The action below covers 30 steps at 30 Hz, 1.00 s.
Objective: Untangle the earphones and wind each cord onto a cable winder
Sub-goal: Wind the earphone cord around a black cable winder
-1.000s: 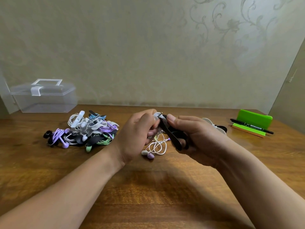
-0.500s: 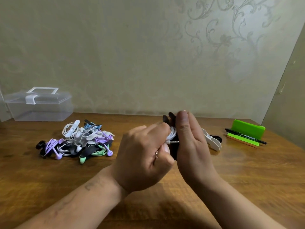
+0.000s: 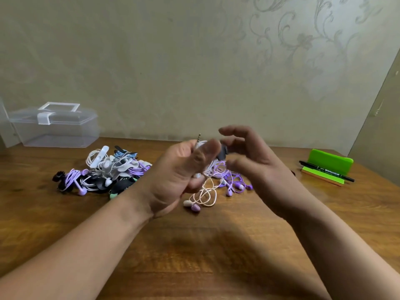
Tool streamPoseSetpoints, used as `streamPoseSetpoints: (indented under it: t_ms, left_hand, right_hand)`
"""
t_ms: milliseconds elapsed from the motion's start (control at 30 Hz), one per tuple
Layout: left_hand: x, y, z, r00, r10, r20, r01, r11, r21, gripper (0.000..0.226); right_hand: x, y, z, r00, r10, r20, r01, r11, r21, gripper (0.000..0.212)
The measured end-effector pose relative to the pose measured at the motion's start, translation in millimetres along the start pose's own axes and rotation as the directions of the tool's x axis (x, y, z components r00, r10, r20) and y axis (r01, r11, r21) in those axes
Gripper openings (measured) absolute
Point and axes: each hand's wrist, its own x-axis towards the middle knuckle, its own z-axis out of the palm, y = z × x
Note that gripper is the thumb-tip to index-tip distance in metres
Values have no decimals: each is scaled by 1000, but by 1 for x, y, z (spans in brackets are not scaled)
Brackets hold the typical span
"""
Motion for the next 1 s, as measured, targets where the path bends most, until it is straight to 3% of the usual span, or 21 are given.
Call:
streamPoseSetpoints:
  t_ms: [33, 100, 200, 367, 467, 633, 1000]
  left_hand:
    - [0, 0, -1, 1000, -19, 8, 20, 996, -82, 49]
    - [-1, 1, -1, 997, -71, 35, 76, 983, -167, 56]
    - [-2, -1, 1, 984, -168, 61, 178, 960, -216, 63]
    - [-3, 0, 6, 955, -285, 81, 297, 924, -243, 57]
    - [-1, 5, 7, 931, -359, 71, 360, 862, -358, 44]
    - [-1, 1, 9, 924, -382, 20, 376, 898, -230, 31]
    - [2, -10, 24, 916, -227, -332, 236, 972, -12, 30]
  right_hand:
    - [-3, -1, 1, 993, -80, 86, 88, 992, -91, 46]
    - [-8, -3, 8, 978, -148, 145, 163, 982, -97, 35]
    - [-8, -5, 19, 983, -181, 43, 182, 982, -42, 14]
    - [-6, -1, 25, 988, -148, -38, 150, 985, 79, 8]
    - [-2, 4, 26, 994, -67, -82, 83, 974, 210, 18]
    - [1, 9, 20, 999, 7, -47, 3, 975, 222, 15]
    - [4, 14, 21, 999, 19, -49, -6, 969, 248, 13]
